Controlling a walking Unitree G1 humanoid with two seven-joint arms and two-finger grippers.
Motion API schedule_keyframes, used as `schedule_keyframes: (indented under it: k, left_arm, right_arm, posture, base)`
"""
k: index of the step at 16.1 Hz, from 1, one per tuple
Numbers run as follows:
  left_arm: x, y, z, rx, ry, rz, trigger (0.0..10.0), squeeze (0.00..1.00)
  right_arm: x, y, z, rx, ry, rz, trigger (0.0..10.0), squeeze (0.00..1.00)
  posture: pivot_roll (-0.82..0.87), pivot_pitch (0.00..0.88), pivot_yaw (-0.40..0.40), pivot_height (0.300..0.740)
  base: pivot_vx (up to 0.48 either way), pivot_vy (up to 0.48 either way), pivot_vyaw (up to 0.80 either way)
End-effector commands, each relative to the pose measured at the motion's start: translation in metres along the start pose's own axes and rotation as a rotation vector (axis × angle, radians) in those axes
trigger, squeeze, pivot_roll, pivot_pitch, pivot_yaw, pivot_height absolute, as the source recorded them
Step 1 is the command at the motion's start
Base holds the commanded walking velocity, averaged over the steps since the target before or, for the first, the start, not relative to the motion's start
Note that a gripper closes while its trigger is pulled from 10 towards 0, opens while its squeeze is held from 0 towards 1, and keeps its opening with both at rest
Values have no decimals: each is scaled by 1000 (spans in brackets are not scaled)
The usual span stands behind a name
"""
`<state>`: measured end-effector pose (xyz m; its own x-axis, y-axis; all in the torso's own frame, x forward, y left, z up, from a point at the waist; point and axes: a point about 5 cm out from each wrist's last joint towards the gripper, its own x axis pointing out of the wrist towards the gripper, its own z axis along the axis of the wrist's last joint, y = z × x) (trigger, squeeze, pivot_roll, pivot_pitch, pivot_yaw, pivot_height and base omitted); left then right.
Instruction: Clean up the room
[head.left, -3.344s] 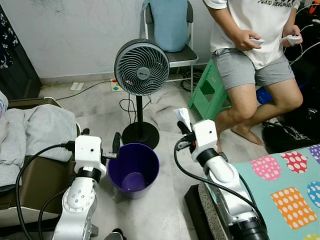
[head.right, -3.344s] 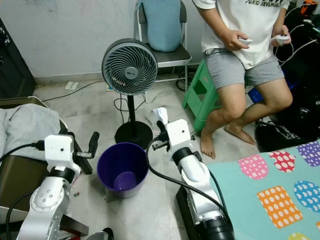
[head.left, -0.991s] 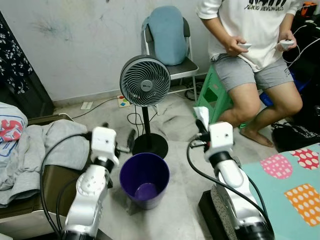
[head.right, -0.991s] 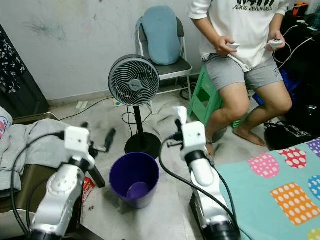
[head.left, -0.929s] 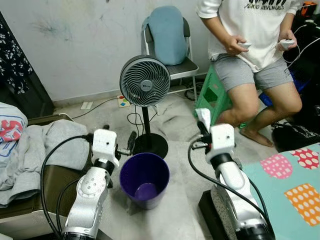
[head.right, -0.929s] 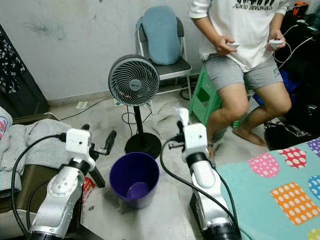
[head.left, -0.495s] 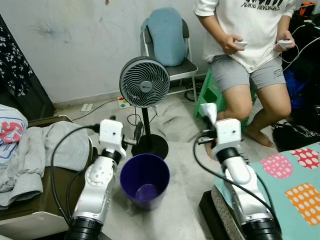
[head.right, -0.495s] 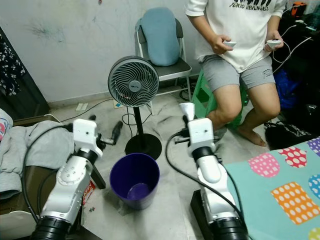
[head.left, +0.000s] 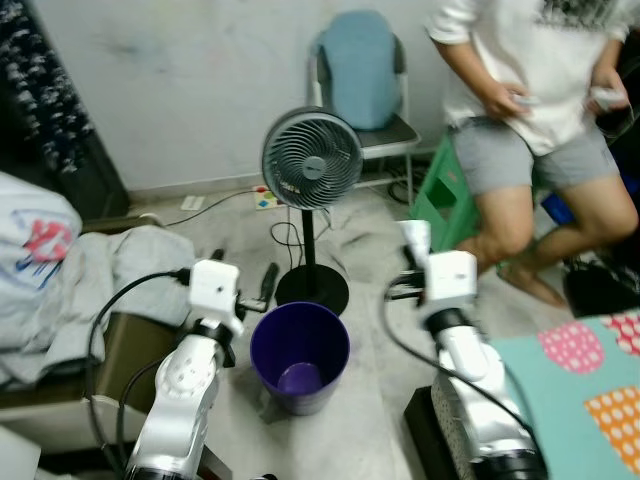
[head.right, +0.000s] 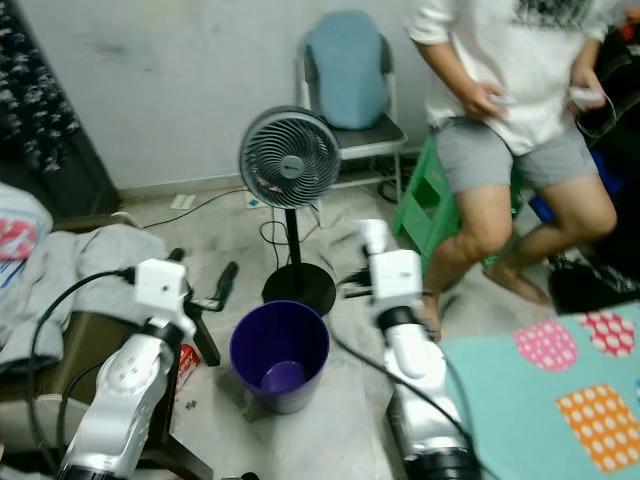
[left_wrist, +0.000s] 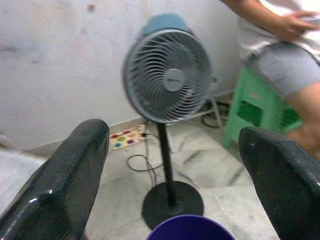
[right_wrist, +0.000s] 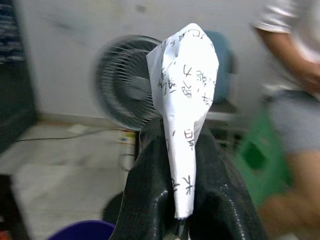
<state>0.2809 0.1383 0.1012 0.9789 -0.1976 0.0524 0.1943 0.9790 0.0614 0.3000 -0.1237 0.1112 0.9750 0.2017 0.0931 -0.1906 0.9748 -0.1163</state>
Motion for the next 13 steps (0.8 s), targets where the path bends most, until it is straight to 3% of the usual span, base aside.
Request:
schedule_keyframes:
  k: [1, 3, 5, 9, 13]
  left_arm:
    - [-1, -1, 4, 3, -7, 17, 10000, 0]
    - [-8, 6, 4, -15, -2, 81, 10000, 0]
    - [-11, 4, 2, -16, 11, 67, 10000, 0]
    - [-6, -8, 0, -25, 31, 1, 10000, 0]
    - [3, -9, 5, -11, 26, -53, 10000, 0]
  right_arm:
    - [2, 1, 4, 3, -5, 23, 10000, 0]
    - [4, 8, 3, 2, 2, 55, 10000, 0]
    - [1, 10, 3, 7, 1, 53, 10000, 0]
    - [-10, -2, -1, 3, 18, -8, 10000, 0]
    - [-10, -7, 3, 14, -2, -75, 10000, 0]
  posture:
    - [-16, 52, 6, 740]
    - [-5, 73, -5, 740]
    - [-19, 81, 10, 740]
    - [-64, 92, 53, 740]
    - [-82, 80, 114, 740]
  base:
    - [0, 0, 0]
    - [0, 0, 0]
    - [0, 0, 550]
    - [0, 0, 139]
    - [0, 0, 0]
